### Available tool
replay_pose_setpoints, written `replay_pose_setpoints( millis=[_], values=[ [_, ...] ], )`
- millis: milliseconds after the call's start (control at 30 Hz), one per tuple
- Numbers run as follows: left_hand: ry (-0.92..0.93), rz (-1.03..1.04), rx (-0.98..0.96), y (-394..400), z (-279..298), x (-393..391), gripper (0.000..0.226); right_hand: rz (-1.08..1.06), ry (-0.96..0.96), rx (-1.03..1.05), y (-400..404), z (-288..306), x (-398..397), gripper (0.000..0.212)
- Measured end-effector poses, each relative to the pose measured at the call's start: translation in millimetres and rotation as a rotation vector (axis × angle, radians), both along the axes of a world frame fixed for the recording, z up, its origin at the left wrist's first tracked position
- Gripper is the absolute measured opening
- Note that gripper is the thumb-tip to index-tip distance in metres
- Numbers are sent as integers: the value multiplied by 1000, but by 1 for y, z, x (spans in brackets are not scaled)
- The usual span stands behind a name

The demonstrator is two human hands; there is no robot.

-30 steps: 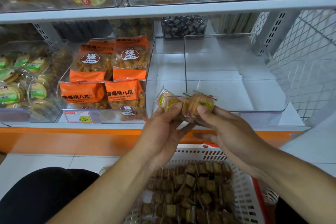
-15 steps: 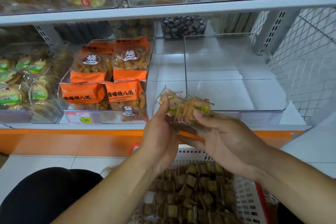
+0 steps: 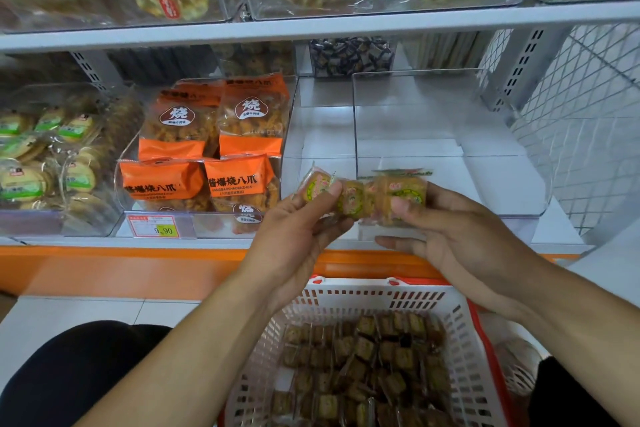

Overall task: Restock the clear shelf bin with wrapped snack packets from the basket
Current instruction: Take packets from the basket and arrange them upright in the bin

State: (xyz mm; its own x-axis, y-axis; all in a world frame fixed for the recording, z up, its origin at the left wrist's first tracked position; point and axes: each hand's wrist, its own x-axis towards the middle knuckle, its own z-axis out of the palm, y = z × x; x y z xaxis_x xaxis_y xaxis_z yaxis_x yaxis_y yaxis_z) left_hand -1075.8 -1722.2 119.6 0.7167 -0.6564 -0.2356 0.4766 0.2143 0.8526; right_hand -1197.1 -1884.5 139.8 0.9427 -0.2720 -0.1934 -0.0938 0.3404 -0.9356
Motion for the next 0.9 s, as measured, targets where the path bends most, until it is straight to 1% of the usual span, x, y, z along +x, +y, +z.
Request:
replay_pose_setpoints(
  millis=[33,100,200,233,300,400,467,567,600,800,900],
  values=[
    [18,14,-59,-1,-1,-1,14,-31,-12,42,2,-1,0,51],
    [59,27,-151,-4,-3,-6,17,-32,-16,125,8,-3,1,48],
    [64,20,-176,-7,-7,-12,33,47,-11,231,15,-7,2,44],
    [42,24,-148,-8,-8,-13,36,71,-13,262,16,-8,2,43],
    [-49,49,-32,-8,-11,-14,39,104,-22,316,16,-11,2,44],
    [-174,79,149,-5,-10,-14,40,81,-44,330,16,-12,3,41],
    [-185,54,203,-5,-7,-14,35,24,-64,304,15,-11,3,38],
    [-175,61,308,-4,-4,-12,39,-60,-67,262,13,-9,4,42],
    [-180,64,303,-4,-5,-11,38,-67,-66,252,13,-8,5,42],
    [-186,89,66,-9,-4,-16,27,-60,-63,193,14,-6,4,38],
    [-214,106,53,-14,-6,-19,31,-34,-51,225,15,-7,6,40]
  ],
)
